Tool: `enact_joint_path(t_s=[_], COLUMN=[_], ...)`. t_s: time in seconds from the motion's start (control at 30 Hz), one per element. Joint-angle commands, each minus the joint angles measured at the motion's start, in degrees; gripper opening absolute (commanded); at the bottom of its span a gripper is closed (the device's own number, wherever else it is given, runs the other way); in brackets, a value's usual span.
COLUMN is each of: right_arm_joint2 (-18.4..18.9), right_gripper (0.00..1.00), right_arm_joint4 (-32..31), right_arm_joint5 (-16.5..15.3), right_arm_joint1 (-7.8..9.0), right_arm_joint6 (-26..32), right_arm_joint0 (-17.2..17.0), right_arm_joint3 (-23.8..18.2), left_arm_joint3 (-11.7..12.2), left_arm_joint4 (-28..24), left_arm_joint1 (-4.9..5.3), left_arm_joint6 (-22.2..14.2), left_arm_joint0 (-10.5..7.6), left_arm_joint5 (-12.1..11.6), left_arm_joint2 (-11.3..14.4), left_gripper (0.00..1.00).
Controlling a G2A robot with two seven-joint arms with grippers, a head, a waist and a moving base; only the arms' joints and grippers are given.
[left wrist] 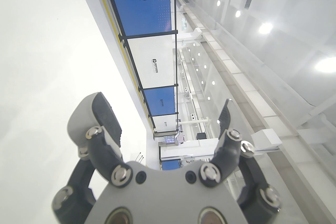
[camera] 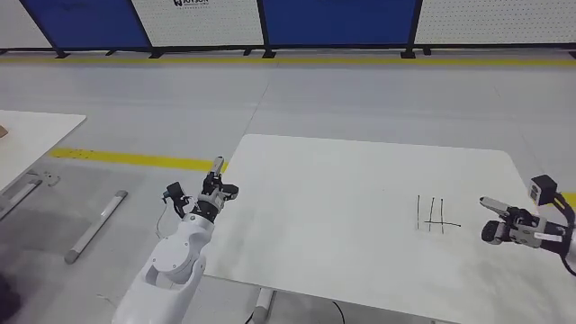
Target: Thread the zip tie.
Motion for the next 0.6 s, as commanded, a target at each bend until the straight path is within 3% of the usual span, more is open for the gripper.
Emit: enact_joint_path(t_s=[0.0,0.1,0.5,0.57], right_arm_joint2=[-2.41,-6.42,-6.42,-8.25], right_gripper=[1.00,1.00,1.00,1.00], right_arm_joint4=[-0.86,-4.36,-4.36,-6.02], right_arm_joint5=[-3.87,-6.33,-6.33,-9.80], right_arm_joint1=[0.73,1.47,1.47,1.42], right_arm_joint6=[-0.03,-0.03,-0.03,-0.03], right_arm_joint0=[1.36,3.87,3.87,3.79], right_arm_joint3=[1.28,4.14,4.14,2.30], left_arm_joint3=[0.00,0.00,0.00,0.00], left_arm_joint4=[0.00,0.00,0.00,0.00], left_arm_joint1=[0.00,0.00,0.00,0.00], left_arm_joint6=[0.00,0.00,0.00,0.00], left_arm_joint0=[0.00,0.00,0.00,0.00], left_arm_joint5=[0.00,0.00,0.00,0.00], left_arm_joint2=[0.00,0.00,0.00,0.00], left_gripper=[1.00,1.00,1.00,1.00])
